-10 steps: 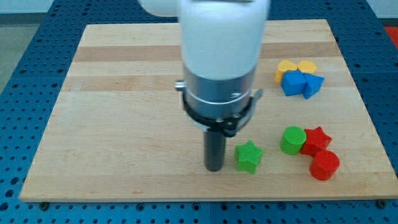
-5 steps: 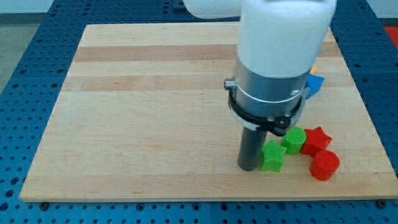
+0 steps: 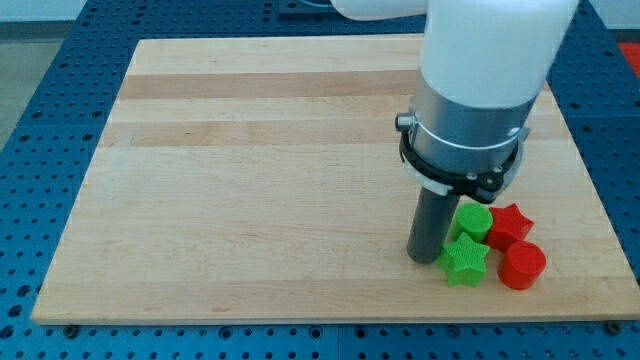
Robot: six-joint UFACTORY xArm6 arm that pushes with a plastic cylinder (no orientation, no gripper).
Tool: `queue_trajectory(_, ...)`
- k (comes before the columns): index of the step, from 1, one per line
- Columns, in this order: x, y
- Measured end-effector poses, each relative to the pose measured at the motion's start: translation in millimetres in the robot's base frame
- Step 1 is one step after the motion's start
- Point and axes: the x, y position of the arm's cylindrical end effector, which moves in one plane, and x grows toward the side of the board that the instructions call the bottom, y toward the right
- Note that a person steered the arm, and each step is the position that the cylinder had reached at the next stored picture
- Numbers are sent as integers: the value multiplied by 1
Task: Push the green star into the red blocks
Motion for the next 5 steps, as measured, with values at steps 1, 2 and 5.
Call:
queue_trajectory(1,16,-22)
queue_trajectory(2,34,-25)
queue_trajectory(5,34,53)
